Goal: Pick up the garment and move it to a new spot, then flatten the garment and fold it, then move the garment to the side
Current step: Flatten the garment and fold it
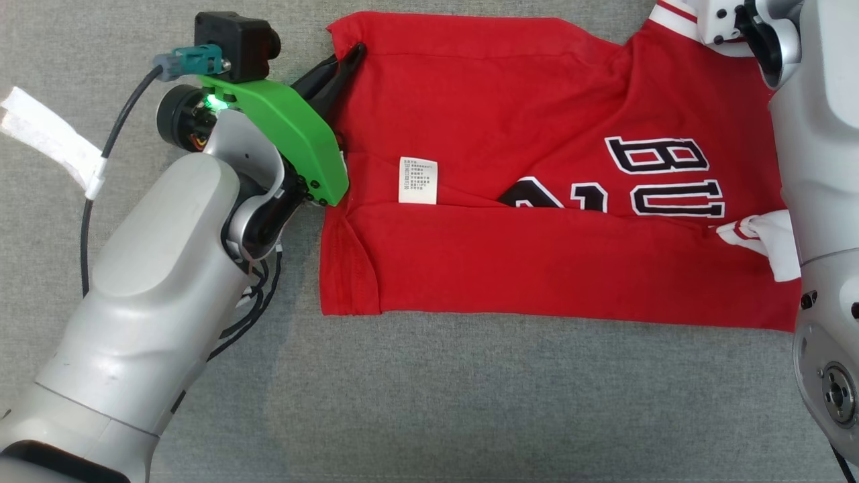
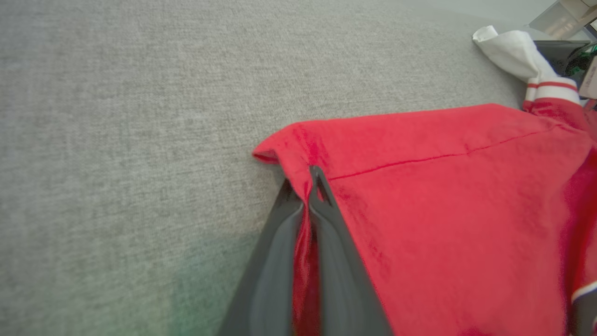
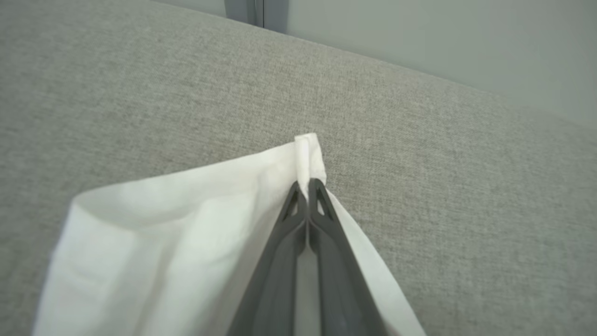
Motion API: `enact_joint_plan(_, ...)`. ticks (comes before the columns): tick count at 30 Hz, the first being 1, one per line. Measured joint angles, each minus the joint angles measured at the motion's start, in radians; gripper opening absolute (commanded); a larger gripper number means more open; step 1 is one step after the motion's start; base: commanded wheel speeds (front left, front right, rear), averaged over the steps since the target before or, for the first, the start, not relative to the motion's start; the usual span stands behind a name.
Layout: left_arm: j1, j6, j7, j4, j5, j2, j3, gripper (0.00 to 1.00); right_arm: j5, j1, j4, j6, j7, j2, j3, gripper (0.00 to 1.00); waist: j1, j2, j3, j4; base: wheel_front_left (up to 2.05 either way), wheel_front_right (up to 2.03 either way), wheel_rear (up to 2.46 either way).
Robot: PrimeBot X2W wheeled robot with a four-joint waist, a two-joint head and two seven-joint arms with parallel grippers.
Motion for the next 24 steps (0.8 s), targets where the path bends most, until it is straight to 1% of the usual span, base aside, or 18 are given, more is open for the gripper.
enact_joint_plan(3,0.006,-0.002,-0.026,-0.004,-0.012,0.009,0.015,0.0,-0.003,-0.002,0.007,0.0,-0.054,-0.004,-0.021,0.0,0.0,0.0,-0.005,-0.001,0.0,0.0,0.0)
enact_joint_plan(8,0.035,-0.001,-0.056,-0.014,-0.028,0.045,0.045,0.0,0.006,-0.024,0.008,0.0,-0.148,-0.011,-0.071,0.0,0.0,0.0,-0.034,-0.002,0.0,0.0,0.0)
enact_joint_plan(14,0.062,0.014,-0.061,-0.058,-0.044,0.074,0.064,0.0,0.053,-0.044,0.024,0.0,-0.212,-0.009,-0.079,0.0,0.0,0.0,-0.072,-0.009,0.0,0.0,0.0)
enact_joint_plan(17,0.083,0.025,-0.061,-0.089,-0.054,0.081,0.072,0.0,0.1,-0.034,0.024,0.0,-0.237,-0.007,-0.059,0.0,0.0,0.0,-0.092,-0.019,0.0,0.0,0.0)
enact_joint_plan(20,0.117,0.042,-0.066,-0.121,-0.061,0.092,0.076,0.0,0.169,0.018,-0.001,0.0,-0.268,-0.009,-0.026,0.0,0.0,0.0,-0.113,-0.03,0.0,0.0,0.0)
enact_joint_plan(24,0.184,0.061,-0.069,-0.185,-0.081,0.116,0.088,0.0,0.278,0.118,-0.097,0.0,-0.288,-0.039,0.017,0.0,0.0,0.0,-0.146,-0.05,0.0,0.0,0.0)
